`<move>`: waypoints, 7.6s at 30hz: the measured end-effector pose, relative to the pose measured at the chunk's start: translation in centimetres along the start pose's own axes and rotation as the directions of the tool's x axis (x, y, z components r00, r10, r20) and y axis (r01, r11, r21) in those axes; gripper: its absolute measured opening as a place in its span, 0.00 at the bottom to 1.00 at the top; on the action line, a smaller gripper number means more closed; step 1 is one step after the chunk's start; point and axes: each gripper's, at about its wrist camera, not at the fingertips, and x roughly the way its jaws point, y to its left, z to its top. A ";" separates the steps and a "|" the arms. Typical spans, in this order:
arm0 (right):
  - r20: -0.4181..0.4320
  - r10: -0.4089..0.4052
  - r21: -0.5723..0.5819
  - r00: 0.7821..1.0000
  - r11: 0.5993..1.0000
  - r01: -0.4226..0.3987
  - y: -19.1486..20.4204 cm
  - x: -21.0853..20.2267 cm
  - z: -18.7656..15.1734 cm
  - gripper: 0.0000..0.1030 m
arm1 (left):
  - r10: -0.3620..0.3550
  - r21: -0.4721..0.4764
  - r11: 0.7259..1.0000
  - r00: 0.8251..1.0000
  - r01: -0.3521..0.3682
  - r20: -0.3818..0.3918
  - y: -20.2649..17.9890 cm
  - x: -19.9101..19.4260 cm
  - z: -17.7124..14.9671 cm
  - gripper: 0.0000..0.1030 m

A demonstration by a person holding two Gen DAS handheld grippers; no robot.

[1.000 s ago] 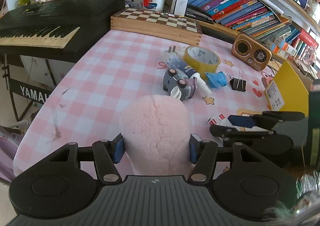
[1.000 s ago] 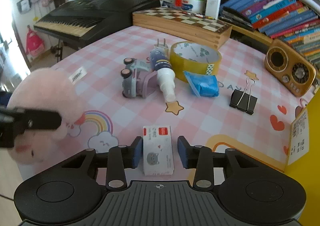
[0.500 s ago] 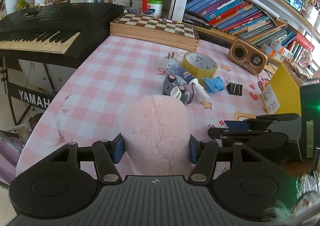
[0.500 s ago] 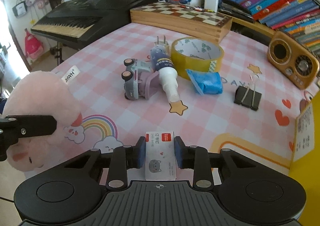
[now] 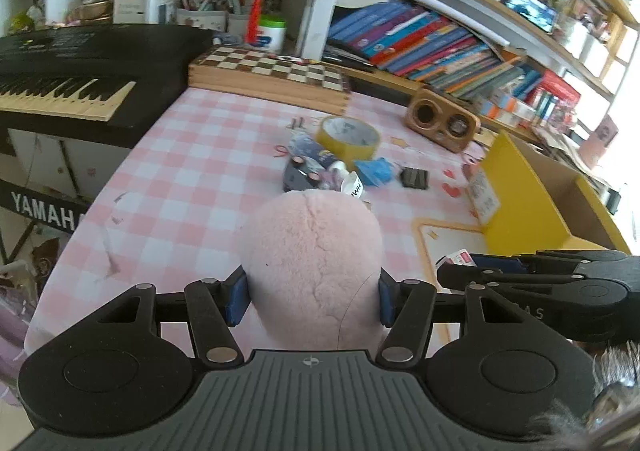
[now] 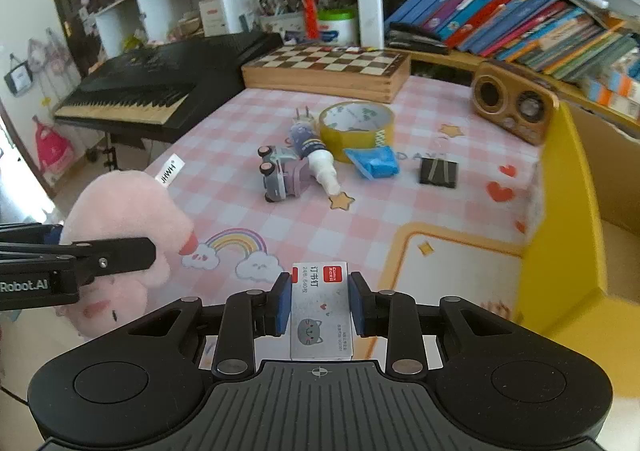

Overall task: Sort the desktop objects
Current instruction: 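Carry the pig and the small box over the yellow cardboard box with both tools, then open the left gripper to drop the pig while the right releases the small box into the box, then withdraw both tools from the yellow box back over the table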

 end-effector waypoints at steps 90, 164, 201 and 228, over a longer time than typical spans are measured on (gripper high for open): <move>-0.043 -0.336 0.439 0.941 0.840 0.319 -7.9 -14.3 -15.3 0.29 | -0.400 0.385 0.788 0.875 0.481 -0.274 -18.7 -1.4 -7.0 0.54; -0.123 -0.207 -0.517 0.971 0.848 0.115 -24.3 1.5 1.3 0.29 | -0.004 0.632 0.758 0.970 0.162 -0.244 -35.9 19.7 5.7 0.59; -0.074 -0.157 -0.663 0.985 0.745 0.069 -24.3 0.2 -0.1 0.36 | -0.085 0.590 0.791 0.984 0.164 -0.158 -36.4 15.3 4.8 0.93; 0.302 -0.218 -0.157 0.928 0.949 0.274 -23.8 -15.2 -0.9 0.45 | -0.197 0.481 0.870 0.971 0.109 0.136 -29.4 0.7 5.1 1.00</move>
